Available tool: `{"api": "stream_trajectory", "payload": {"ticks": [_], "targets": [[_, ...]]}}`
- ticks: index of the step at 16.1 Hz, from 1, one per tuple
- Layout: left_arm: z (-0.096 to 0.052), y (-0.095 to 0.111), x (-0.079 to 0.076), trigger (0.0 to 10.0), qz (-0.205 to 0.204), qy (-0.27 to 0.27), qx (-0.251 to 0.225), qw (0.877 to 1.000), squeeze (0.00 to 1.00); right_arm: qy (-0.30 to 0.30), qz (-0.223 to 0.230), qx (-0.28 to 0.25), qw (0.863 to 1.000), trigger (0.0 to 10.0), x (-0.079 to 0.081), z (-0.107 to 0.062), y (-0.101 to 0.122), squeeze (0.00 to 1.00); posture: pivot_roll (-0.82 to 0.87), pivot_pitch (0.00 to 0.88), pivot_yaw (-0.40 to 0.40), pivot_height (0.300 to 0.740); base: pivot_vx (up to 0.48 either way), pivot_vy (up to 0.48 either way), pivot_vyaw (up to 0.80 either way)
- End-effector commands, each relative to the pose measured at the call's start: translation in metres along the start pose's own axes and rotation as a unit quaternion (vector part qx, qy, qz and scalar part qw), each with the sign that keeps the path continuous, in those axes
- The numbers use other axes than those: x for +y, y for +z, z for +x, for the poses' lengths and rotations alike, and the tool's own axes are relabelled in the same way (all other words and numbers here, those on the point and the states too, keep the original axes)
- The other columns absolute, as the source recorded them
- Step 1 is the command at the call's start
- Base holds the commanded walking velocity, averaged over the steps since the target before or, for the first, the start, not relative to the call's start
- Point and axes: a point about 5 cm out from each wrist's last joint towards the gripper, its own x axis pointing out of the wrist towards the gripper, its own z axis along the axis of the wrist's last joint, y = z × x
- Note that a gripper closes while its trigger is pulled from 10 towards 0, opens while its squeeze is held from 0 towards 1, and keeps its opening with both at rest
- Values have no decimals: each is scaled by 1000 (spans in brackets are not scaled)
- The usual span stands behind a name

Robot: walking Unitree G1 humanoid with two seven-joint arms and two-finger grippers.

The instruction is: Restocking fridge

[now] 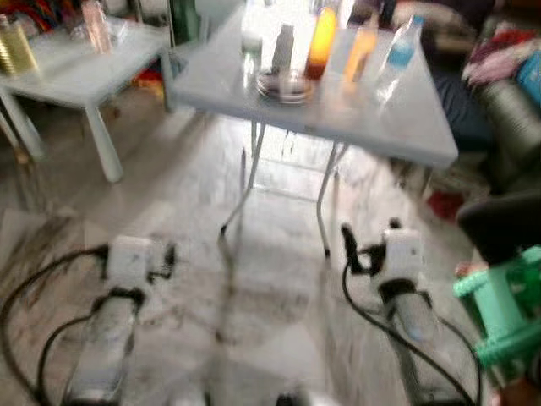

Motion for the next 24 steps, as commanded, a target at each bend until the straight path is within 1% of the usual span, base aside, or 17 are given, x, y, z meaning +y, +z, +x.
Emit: {"api": "stream_trajectory", "payload": {"ticks": [1, 2, 3, 5, 6, 7, 9, 10, 11, 13, 15, 16, 17, 18, 21, 23, 24], "targets": [[-5, 7, -1, 10000, 13, 24, -24, 999, 0, -25, -7, -16, 1000, 10000, -12, -5, 6, 0, 52, 70, -83, 740, 0, 0, 0], [-10, 8, 3, 10000, 0, 56, -24, 998, 0, -52, -1, -16, 999, 10000, -19, -9, 8, 0, 58, 66, -85, 740, 0, 0, 0], [-11, 9, 4, 10000, -9, 61, -26, 998, 0, -53, 3, -17, 998, 10000, -20, -10, 9, 0, 58, 66, -85, 740, 0, 0, 0], [-17, 12, 10, 10000, -38, 108, -41, 993, 0, -82, 5, -17, 996, 10000, -25, -18, 11, 0, 68, 50, -90, 740, 0, 0, 0], [-17, 12, 4, 10000, -50, 104, -48, 992, 0, -102, -14, -16, 995, 10000, -27, -21, 13, 0, 66, 39, -92, 740, 0, 0, 0], [-15, 13, -2, 10000, -47, 89, -49, 994, 0, -106, -17, -13, 994, 10000, -29, -21, 13, 0, 64, 35, -90, 740, 0, 0, 0], [-9, 13, -10, 10000, -41, 68, -47, 996, 0, -104, 8, -13, 994, 10000, -30, -19, 10, 0, 58, 15, -80, 740, 0, 0, 0], [-7, 12, -12, 10000, -37, 61, -46, 996, 0, -104, 5, -6, 995, 10000, -30, -20, 8, 0, 58, 12, -77, 740, 0, 0, 0], [-6, 12, -12, 10000, -36, 58, -43, 997, 0, -98, -3, 0, 995, 10000, -29, -21, 5, 0, 54, 15, -74, 740, 0, 0, 0], [-3, 12, -14, 10000, -46, 50, -43, 997, 0, -91, -38, 1, 995, 10000, -25, -24, 6, 0, 40, 27, -67, 740, 0, 0, 0], [-2, 12, -17, 10000, -53, 41, -43, 997, 0, -98, -66, 9, 993, 10000, -25, -28, 4, 0, 30, 21, -68, 740, 0, 0, 0], [-2, 11, -18, 10000, -55, 41, -42, 997, 0, -95, -67, 13, 993, 10000, -23, -31, 0, 0, 24, 4, -79, 740, 0, 0, 0], [-1, 8, -20, 10000, -59, 46, -39, 996, 0, -78, -44, 16, 996, 10000, -19, -30, -3, 0, 34, 0, -100, 740, 0, 0, 0], [2, 9, -22, 10000, -63, 47, -44, 996, 0, -70, -39, 12, 997, 10000, -18, -27, 0, 0, 49, 0, -129, 740, 0, 0, 0], [5, 14, -25, 10000, -74, 62, -57, 994, 0, -35, -53, 5, 998, 10000, -15, -12, 4, 0, 87, 0, -191, 740, 0, 0, 0], [3, 13, -26, 10000, -74, 63, -57, 994, 0, -21, -60, 1, 998, 10000, -16, -3, 7, 0, 104, 0, -205, 740, 0, 0, 0], [3, 12, -26, 10000, -75, 63, -56, 994, 0, -19, -60, 0, 998, 10000, -16, -2, 8, 0, 106, 0, -205, 740, 0, 0, 0]]}}
